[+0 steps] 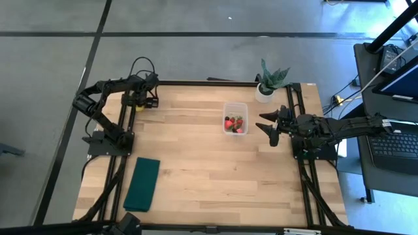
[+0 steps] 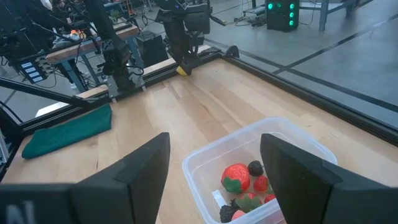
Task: Pick and placing Produce into tupperware
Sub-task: Put the yellow lemon into the transparent container
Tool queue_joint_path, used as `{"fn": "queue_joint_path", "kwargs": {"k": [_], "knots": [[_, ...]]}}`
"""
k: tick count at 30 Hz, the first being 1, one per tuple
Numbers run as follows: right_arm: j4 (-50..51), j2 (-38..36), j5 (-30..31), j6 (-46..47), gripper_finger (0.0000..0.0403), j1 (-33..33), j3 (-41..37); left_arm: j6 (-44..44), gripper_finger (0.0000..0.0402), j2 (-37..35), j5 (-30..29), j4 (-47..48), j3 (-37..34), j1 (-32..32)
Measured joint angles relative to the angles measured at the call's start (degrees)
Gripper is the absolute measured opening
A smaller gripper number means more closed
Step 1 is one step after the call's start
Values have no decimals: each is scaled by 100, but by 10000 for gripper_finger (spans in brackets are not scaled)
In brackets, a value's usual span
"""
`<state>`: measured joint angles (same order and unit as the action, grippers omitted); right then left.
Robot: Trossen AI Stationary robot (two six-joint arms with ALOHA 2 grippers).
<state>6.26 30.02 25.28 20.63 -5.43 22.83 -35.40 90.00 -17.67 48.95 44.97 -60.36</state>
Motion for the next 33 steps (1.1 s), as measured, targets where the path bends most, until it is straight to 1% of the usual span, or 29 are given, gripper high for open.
{"fn": "queue_joint_path", "kwargs": {"k": [5,11,22,23,27,31,33], "knots": [[0,-1,2,13,252,0,0,0,228,0,-65,-9,-22,0],[0,0,2,11,252,0,0,126,208,-30,-129,-53,-208,11],[0,-2,2,15,252,0,0,299,204,-112,-42,27,-269,217],[0,0,2,13,252,0,0,297,203,-167,12,50,-277,268],[0,-2,2,10,252,0,0,292,205,-555,664,76,-315,511],[0,0,0,5,252,0,0,269,204,-1158,1102,-25,-304,750],[0,0,2,4,252,2,0,250,203,-1523,1486,-210,-302,896]]}}
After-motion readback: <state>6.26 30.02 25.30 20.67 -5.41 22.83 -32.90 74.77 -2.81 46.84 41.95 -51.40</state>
